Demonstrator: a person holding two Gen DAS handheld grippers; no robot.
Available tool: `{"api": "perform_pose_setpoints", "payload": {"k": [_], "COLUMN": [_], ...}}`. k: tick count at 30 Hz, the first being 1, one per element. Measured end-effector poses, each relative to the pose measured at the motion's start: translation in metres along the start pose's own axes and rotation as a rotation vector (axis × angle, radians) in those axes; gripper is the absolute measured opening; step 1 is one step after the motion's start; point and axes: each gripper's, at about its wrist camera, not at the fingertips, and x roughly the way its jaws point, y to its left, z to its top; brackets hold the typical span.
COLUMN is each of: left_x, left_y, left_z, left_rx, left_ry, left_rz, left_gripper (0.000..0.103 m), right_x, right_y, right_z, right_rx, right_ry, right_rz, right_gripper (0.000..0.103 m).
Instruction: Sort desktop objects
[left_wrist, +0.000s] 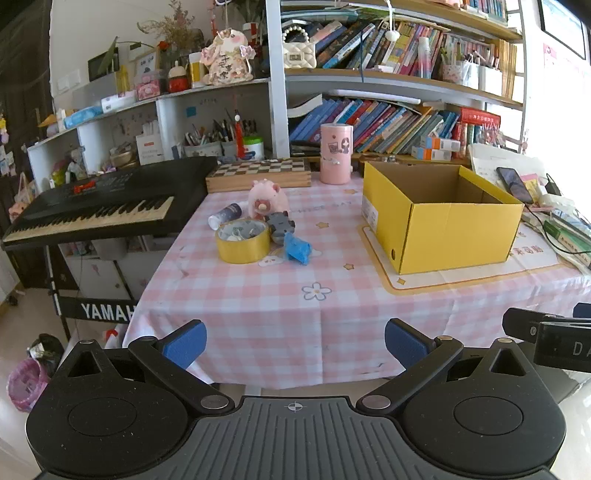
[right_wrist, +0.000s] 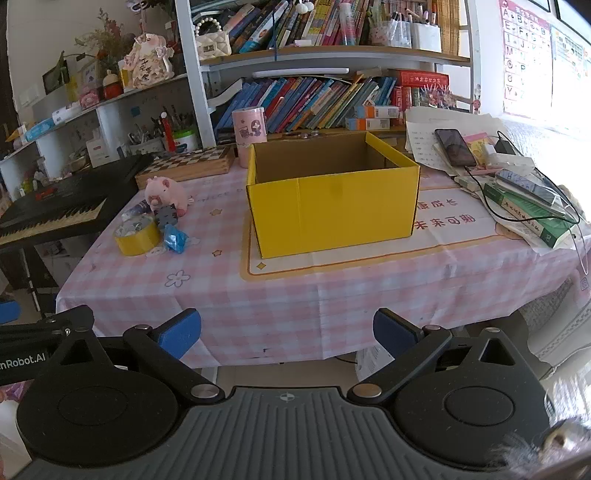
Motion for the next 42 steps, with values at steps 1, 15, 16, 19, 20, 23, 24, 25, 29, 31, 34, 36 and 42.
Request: {"api": "perform_pose_setpoints", "payload": {"k": [1, 15, 16, 19, 20, 23, 24, 25, 29, 31, 34, 36, 42], "left_x": [0.0001, 0.0006, 0.0014, 0.0037, 0.0043, 0.0045, 0.0043, 0.0042, 0.0038, 0.0040, 0.0047, 0.0047, 0.0043], "left_y": [0.0005, -0.0001, 0.0003, 0.0026, 0.0042, 0.0054, 0.0053, 0.0050, 0.0035, 0.0041, 0.0022, 0.0017, 0.0019], "left_z": [0.0001, 0.0008, 0.0009, 0.0006, 0.0008, 0.0009, 0.0009, 0.0008, 0.0008, 0.0010, 0.0019, 0.0025, 0.0022], "left_rx": [0.000, 0.012, 0.010, -0.005, -0.011, -0.013, -0.009, -0.004, 0.009, 0.006, 0.005, 0.007, 0.009], "left_ry": [0.000, 0.003, 0.007, 0.021, 0.023, 0.022, 0.019, 0.017, 0.009, 0.008, 0.013, 0.012, 0.007], "left_rz": [-0.001, -0.005, 0.002, 0.010, 0.009, 0.008, 0.006, 0.006, 0.000, -0.001, 0.001, 0.000, -0.002], "left_gripper": [0.103, 0.103, 0.103, 0.103, 0.103, 0.103, 0.103, 0.103, 0.103, 0.103, 0.103, 0.103, 0.103], "right_x": [0.0003, 0.0039, 0.0039, 0.0039, 0.0036, 0.0036, 0.0040, 0.0042, 0.0050, 0.0052, 0.0054, 0.0057, 0.0071], "right_y": [0.0004, 0.0037, 0.0035, 0.0035, 0.0036, 0.0041, 0.0043, 0.0039, 0.0030, 0.0026, 0.0015, 0.0016, 0.0021], "right_z": [-0.0001, -0.0008, -0.0008, -0.0009, -0.0009, -0.0011, -0.0009, -0.0006, -0.0001, 0.0003, 0.0005, 0.0005, 0.0009], "right_rx": [-0.001, -0.004, -0.004, -0.002, -0.002, -0.001, 0.000, 0.003, 0.009, 0.006, 0.003, 0.003, 0.003], "right_ry": [0.000, 0.012, 0.012, 0.011, 0.011, 0.010, 0.011, 0.013, 0.018, 0.018, 0.019, 0.020, 0.025], "right_rz": [0.001, 0.011, 0.012, 0.013, 0.015, 0.012, 0.007, 0.006, 0.005, 0.002, -0.002, -0.002, -0.005], "right_gripper": [0.101, 0.100, 0.100, 0.100, 0.100, 0.100, 0.100, 0.100, 0.100, 0.100, 0.100, 0.100, 0.100]}}
